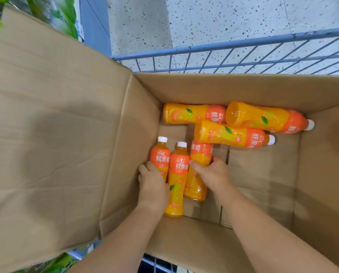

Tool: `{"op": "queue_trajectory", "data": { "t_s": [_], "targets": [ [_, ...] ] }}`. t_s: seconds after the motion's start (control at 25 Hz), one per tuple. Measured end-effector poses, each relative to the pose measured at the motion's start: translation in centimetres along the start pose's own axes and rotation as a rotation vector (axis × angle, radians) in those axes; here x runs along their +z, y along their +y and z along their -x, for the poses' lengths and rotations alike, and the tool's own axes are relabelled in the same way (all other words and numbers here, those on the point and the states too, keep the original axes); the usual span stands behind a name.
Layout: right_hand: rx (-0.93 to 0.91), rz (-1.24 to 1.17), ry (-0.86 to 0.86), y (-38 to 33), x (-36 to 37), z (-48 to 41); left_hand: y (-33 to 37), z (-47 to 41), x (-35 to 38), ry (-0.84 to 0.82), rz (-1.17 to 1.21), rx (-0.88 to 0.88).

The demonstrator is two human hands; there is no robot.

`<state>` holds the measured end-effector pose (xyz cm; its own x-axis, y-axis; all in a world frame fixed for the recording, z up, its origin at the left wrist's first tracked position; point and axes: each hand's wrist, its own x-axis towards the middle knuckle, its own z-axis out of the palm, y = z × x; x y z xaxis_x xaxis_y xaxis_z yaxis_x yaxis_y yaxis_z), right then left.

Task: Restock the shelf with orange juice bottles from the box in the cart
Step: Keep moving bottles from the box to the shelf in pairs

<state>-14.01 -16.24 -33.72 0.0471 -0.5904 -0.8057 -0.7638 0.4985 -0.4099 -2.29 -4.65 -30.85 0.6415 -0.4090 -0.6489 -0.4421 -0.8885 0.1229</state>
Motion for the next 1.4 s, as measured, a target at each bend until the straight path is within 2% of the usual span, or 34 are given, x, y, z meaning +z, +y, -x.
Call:
{"op": "queue_trajectory", "data": {
  "t_s": [0.08, 0.16, 0.28, 0.44, 0.68, 0.92, 1.0, 1.24, 1.4],
  "targets": [
    [-0.018, 0.003, 0.011, 0.1, -0.5, 0.1, -0.2, 0.1, 0.1, -0.023, -0.022, 0.016],
    [-0.034, 0.006, 0.003, 0.6, -1.6, 0.6, -0.2, 0.1, 0.2, -0.079, 0.088, -0.035],
    [0.004, -0.018, -0.123, 2.7, -3.7, 1.3, -0.2, -0.1, 0.7, -0.129, 0.242, -0.150],
    [0.109, -0.181, -0.267, 5.1, -4.5, 1.7, -0.1, -0.4, 0.9, -0.283, 0.324, -0.155],
    [0.055, -0.115, -0.104, 4.9, -1.7, 1.5, -0.5, -0.7, 0.8, -0.411, 0.511, -0.188],
    [0.168, -0.241, -0.154, 5.4, -4.4, 5.2, -1.1, 1.4, -3.3, -0.565, 0.662, -0.130],
    [0.142, -0.287, -0.178, 4.7, -5.3, 7.8, -1.3, 3.2, -5.1, -0.566, 0.671, -0.079],
    [-0.031, -0.358, -0.181, -1.8, -8.0, 15.0, -1.0, 9.2, -12.5, -0.433, 0.816, -0.039],
    [-0.202, -0.351, -0.200, -6.3, -9.6, 20.6, -1.0, 13.8, -18.2, -0.373, 0.898, 0.056]
  ]
}}
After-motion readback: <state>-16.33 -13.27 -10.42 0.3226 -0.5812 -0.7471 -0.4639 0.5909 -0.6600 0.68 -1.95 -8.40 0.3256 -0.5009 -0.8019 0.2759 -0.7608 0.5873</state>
